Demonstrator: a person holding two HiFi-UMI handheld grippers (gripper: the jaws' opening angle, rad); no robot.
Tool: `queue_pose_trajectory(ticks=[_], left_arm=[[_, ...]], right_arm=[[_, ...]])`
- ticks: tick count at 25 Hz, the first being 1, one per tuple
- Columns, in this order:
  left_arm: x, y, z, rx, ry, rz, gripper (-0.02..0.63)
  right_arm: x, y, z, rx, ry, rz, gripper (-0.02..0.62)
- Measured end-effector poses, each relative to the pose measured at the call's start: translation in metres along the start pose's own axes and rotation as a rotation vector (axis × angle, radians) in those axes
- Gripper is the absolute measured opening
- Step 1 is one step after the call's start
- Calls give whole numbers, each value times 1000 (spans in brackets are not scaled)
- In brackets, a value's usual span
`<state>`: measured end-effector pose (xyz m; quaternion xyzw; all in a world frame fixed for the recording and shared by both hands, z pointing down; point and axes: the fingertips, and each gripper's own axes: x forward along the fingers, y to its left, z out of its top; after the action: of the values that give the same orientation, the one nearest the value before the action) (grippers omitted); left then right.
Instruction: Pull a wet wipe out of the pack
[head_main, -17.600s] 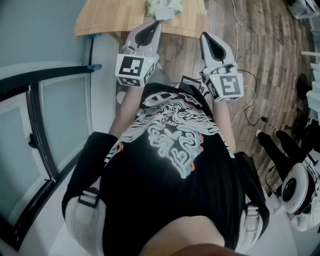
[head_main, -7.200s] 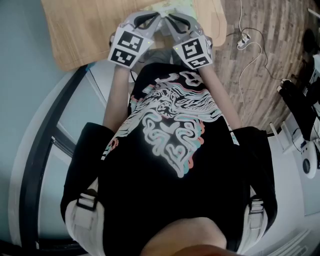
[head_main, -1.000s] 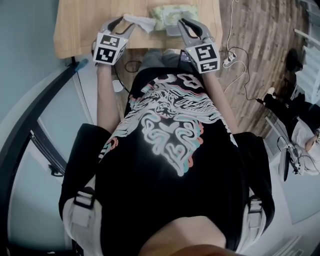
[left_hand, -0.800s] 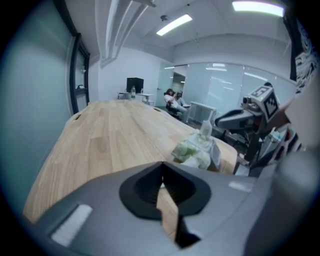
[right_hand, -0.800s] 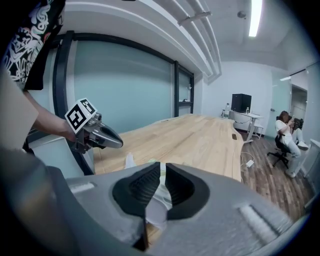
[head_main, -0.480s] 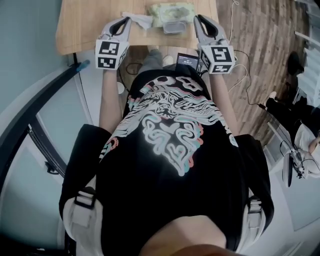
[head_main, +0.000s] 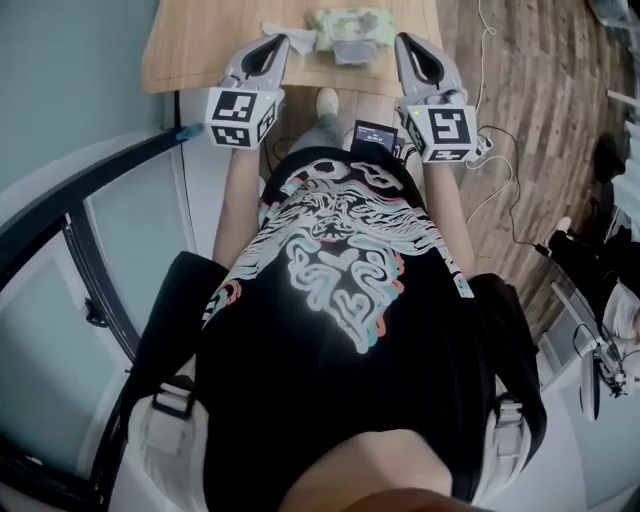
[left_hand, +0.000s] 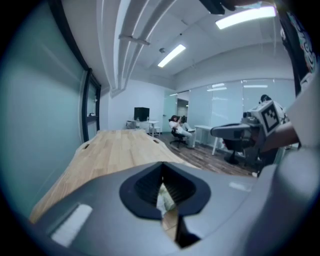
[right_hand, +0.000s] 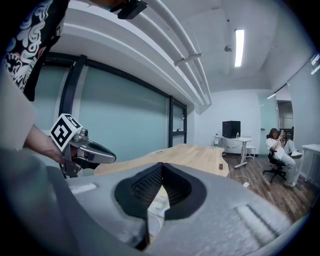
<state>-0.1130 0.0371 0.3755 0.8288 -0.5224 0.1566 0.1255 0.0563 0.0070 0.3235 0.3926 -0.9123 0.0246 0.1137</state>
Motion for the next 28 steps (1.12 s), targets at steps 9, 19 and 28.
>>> queue_pose_trajectory(ticks=[9, 19, 28], left_arm=[[-38, -41, 23, 26, -108, 56, -11], [-41, -58, 31, 37, -123, 47, -11], [-39, -63, 35, 21, -120, 45, -11]], right_arm=[[-45, 38, 2, 30, -89, 61, -2], [-51, 42, 18, -24, -104, 101, -2], [-49, 28, 13, 1, -108, 98, -2]])
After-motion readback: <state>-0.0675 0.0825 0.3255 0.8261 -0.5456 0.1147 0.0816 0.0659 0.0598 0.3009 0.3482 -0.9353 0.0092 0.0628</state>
